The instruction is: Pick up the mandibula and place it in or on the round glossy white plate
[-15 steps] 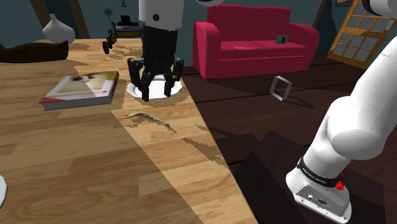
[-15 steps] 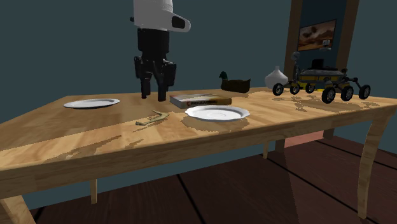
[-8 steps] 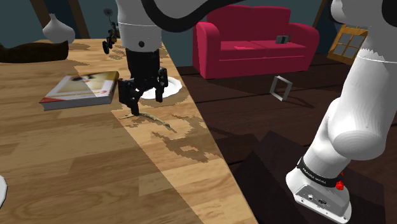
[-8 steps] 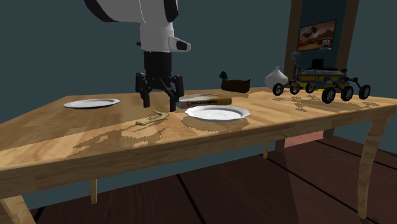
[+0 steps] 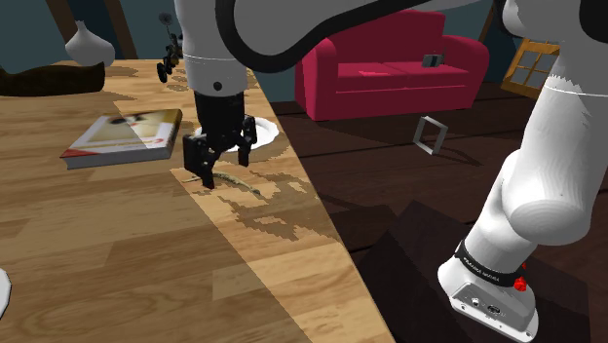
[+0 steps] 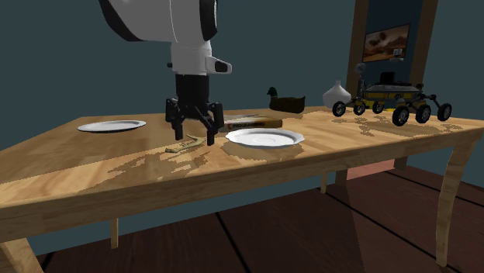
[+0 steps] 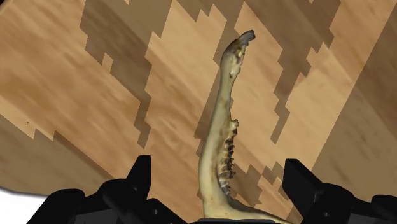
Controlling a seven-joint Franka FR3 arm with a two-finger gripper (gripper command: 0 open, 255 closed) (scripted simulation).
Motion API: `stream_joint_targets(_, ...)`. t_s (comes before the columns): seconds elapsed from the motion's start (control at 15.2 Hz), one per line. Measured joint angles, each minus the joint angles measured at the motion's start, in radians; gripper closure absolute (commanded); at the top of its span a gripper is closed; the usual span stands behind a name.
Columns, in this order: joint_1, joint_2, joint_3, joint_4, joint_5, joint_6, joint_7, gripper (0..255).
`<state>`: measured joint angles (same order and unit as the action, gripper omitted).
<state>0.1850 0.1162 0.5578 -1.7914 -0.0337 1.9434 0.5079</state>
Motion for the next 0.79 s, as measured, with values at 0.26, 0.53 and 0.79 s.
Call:
stream_joint_targets(0.26,0.0,0.0,0.0,-0.001,0.0,0.001,0.0,255)
stream_joint_targets(0.53,-0.005,-0.006,-0.007,0.005,-0.008,-0.004,0.001,255)
stream_joint_targets(0.79,-0.006,-0.012,-0.005,-0.003,0.0,0.003,-0.003,255)
